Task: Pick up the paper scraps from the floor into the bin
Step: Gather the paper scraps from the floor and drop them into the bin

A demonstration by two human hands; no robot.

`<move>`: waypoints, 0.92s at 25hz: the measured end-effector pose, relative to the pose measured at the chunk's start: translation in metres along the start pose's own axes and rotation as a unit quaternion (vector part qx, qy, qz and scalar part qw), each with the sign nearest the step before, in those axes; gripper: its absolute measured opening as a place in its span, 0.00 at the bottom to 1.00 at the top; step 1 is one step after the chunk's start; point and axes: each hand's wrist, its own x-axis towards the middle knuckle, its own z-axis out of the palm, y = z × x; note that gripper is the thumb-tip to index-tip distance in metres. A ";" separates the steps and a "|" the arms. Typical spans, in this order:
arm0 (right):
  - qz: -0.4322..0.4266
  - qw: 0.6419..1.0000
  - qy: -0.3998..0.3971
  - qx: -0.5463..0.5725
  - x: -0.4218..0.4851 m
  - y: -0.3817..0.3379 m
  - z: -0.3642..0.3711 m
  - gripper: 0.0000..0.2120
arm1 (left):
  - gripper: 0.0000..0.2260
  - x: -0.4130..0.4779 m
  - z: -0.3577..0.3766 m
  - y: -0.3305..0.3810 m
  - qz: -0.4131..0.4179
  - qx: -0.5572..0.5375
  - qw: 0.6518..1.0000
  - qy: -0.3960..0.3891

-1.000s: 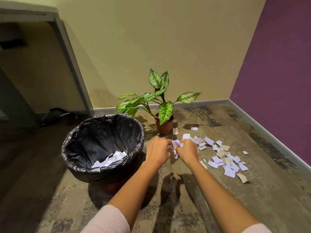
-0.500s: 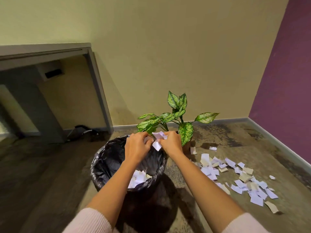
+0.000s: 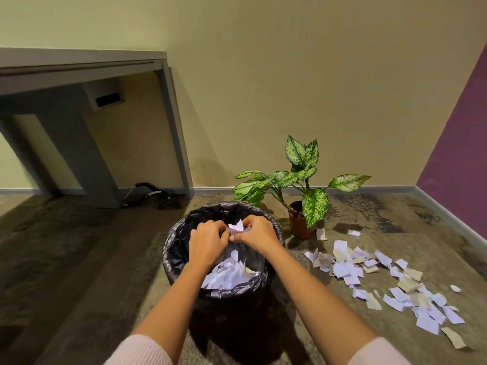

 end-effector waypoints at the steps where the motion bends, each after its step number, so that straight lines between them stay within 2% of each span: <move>1: 0.000 1.000 -0.002 0.003 0.000 0.001 0.000 0.30 | 0.08 0.000 0.001 0.000 0.000 -0.001 1.000 -0.001; 4: -0.013 1.000 -0.007 0.014 0.001 0.002 -0.002 0.33 | 0.10 0.000 0.000 0.003 0.001 -0.008 1.000 0.003; 8: -0.037 0.999 0.002 0.026 -0.001 0.002 -0.008 0.34 | 0.17 0.000 -0.005 0.009 -0.005 0.001 1.000 0.010; 14: -0.051 0.996 0.057 0.046 -0.010 0.009 -0.023 0.20 | 0.15 -0.005 -0.011 0.027 0.011 0.023 0.999 0.046; 20: -0.060 0.990 0.127 0.023 -0.028 0.039 -0.063 0.11 | 0.14 -0.014 0.000 0.084 0.094 0.032 0.993 0.071; 23: -0.044 0.988 0.148 0.008 -0.038 0.064 -0.086 0.08 | 0.14 -0.021 0.010 0.124 0.165 0.041 0.983 0.068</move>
